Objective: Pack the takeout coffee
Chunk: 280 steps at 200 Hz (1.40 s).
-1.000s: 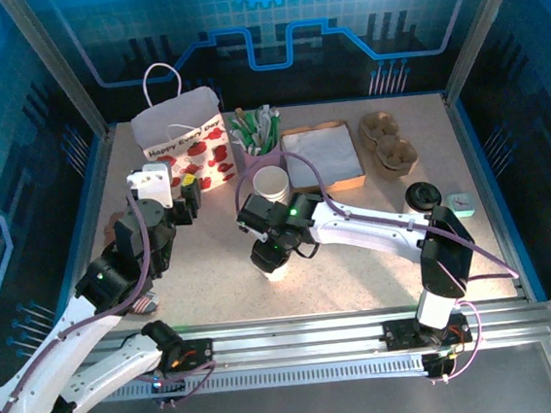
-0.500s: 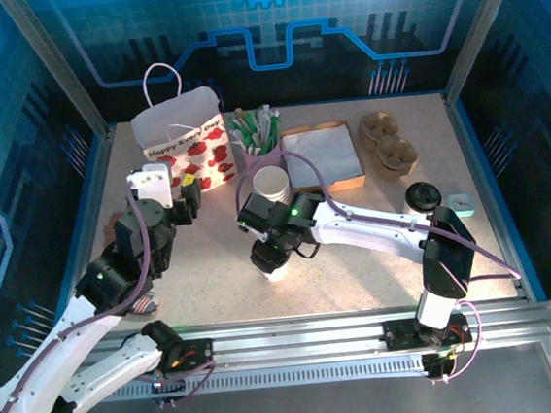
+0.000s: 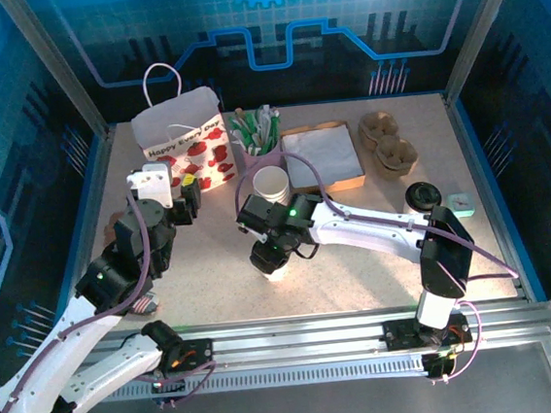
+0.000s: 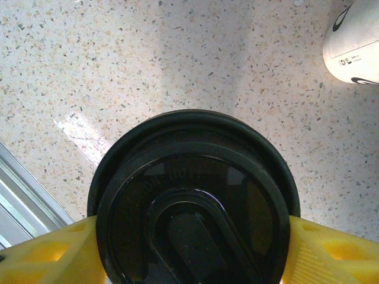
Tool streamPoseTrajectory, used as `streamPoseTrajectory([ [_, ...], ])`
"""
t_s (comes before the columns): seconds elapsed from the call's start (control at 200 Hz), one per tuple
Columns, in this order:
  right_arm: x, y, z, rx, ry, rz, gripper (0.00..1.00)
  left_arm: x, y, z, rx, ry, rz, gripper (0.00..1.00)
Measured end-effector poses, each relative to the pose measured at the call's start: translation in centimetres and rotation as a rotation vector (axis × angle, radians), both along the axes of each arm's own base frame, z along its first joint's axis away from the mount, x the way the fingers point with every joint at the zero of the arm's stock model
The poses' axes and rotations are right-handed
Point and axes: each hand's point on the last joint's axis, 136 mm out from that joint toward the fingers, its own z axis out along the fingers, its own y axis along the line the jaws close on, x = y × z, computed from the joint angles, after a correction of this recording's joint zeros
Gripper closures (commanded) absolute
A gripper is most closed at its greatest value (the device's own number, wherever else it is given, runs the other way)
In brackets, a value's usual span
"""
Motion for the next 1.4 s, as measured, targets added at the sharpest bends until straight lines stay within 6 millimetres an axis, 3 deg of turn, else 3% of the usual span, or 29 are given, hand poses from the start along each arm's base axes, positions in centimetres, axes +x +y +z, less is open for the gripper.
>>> streamPoseTrajectory([
  [1.096, 0.1, 0.1, 0.1, -0.011, -0.028, -0.009, 0.32, 0.1, -0.1, -0.1, 0.004, 0.005, 0.0, 0.26],
  [1.401, 0.1, 0.8, 1.1, 0.022, -0.027, -0.002, 0.32, 0.1, -0.1, -0.1, 0.004, 0.005, 0.0, 0.26],
])
